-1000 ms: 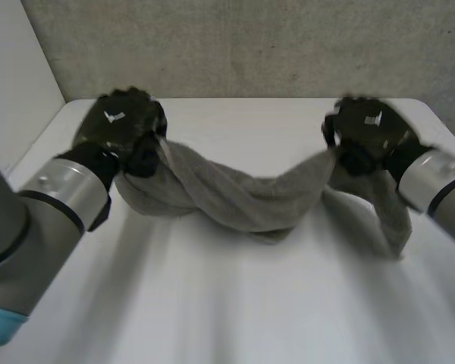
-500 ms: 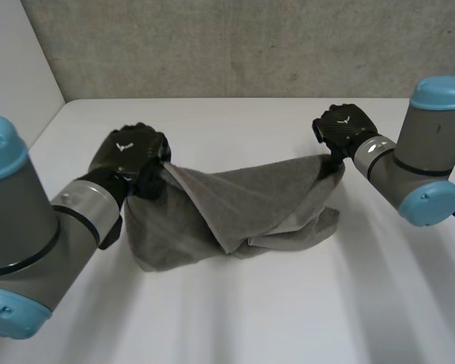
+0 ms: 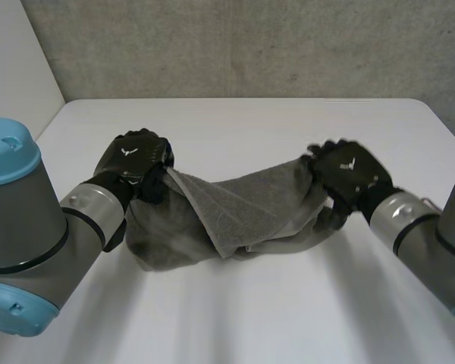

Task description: Fold the towel.

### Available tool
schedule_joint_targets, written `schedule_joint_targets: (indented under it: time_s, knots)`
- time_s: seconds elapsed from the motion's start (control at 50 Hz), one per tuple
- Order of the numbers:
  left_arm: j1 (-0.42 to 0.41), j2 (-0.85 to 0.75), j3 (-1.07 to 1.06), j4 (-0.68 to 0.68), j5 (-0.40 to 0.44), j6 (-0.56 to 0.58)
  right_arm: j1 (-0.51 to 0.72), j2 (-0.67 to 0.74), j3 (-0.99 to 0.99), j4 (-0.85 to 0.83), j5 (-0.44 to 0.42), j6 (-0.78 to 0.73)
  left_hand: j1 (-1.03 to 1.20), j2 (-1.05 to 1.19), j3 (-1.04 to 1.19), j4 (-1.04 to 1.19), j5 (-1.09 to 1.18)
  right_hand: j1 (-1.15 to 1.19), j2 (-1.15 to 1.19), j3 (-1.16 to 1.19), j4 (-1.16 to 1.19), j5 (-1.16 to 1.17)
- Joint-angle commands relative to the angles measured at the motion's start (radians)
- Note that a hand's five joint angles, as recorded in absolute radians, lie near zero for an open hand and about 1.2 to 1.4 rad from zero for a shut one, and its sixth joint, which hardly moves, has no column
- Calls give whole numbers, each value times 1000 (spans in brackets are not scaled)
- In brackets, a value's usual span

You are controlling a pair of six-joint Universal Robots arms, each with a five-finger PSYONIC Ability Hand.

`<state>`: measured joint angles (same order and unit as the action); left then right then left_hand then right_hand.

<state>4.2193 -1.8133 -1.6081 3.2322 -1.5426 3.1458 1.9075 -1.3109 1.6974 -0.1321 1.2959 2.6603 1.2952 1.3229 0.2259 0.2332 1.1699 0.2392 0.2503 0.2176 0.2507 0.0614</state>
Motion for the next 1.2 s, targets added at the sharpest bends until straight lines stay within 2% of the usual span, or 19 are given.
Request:
schedule_joint_targets:
  time_s: [0.02,0.14,0.18,0.2,0.22,0.26,0.4,0.48,0.62,0.72,0.8,0.88,0.94,0.98,1.0,1.04,1.1,1.16,1.2]
  knots:
    - [-7,-3,-12,-2,1,2,4,103,9,-79,-40,32,101,73,-51,-59,52,-65,-76,-43,-76,-61]
    - [-27,-6,-26,0,-1,3,12,211,-67,-147,-75,26,101,73,-51,-59,52,89,78,-43,-76,93]
    - [-27,-6,-27,-2,-1,5,10,283,-125,-167,-115,26,101,73,-51,-59,52,752,741,-43,-76,755]
    - [-27,-6,-27,-2,-1,5,10,283,-125,-167,-115,26,101,73,-51,-59,52,756,745,-43,-76,759]
    - [-24,-6,-27,-2,1,5,8,301,-145,-161,-138,21,101,73,-51,-59,52,1099,1088,-43,-76,1102]
    - [-18,-6,-27,-5,1,5,2,303,-150,-158,-158,21,101,73,-51,-59,52,1157,1145,-43,-76,1160]
    - [16,3,-44,-9,2,11,-50,209,-91,-139,-193,26,101,73,-51,-59,52,1157,1146,-43,-76,1160]
    - [30,5,-50,-11,6,11,-77,128,-18,-75,-260,20,101,73,-51,-59,52,1157,1146,-43,-76,1160]
    - [56,-1,-66,-14,79,11,-117,87,13,78,-362,-37,101,73,-51,-59,52,1157,1146,-43,-76,1160]
    - [64,-46,-8,3,88,11,-128,101,-51,117,-371,-102,101,73,-51,-59,52,1157,1146,-43,-76,1160]
    - [65,-122,122,8,88,11,-116,204,-265,109,-356,-88,101,73,-51,-59,52,1157,1146,-43,-76,1160]
    - [65,-173,304,9,85,7,-88,255,-578,95,-290,39,101,73,-51,-59,52,1157,1146,-43,-76,1160]
    - [61,-170,428,24,79,-1,-81,243,-668,62,-261,110,101,73,-51,-59,52,1157,1146,-43,-76,1160]
    - [50,-156,465,54,79,-3,-74,143,-729,-111,-227,305,101,73,-51,-59,52,1157,1146,-43,-76,1160]
    - [48,-117,470,99,78,-7,-74,142,-729,-112,-227,306,101,73,-51,-59,52,1157,1146,-43,-76,1160]
    - [48,-44,450,153,79,-9,-90,26,-643,-359,-227,519,101,73,-51,-59,52,1157,1146,-43,-76,1160]
    - [57,86,347,270,82,-7,-105,-13,-526,-489,-256,672,101,73,-51,-59,52,1157,1146,-43,-76,1160]
    - [61,146,222,377,90,0,-110,-16,-479,-503,-287,685,101,73,-51,-59,52,1157,1146,-43,-76,1160]
    - [62,154,174,417,93,2,-113,-11,-397,-476,-371,667,101,73,-51,-59,52,1157,1146,-43,-76,1160]
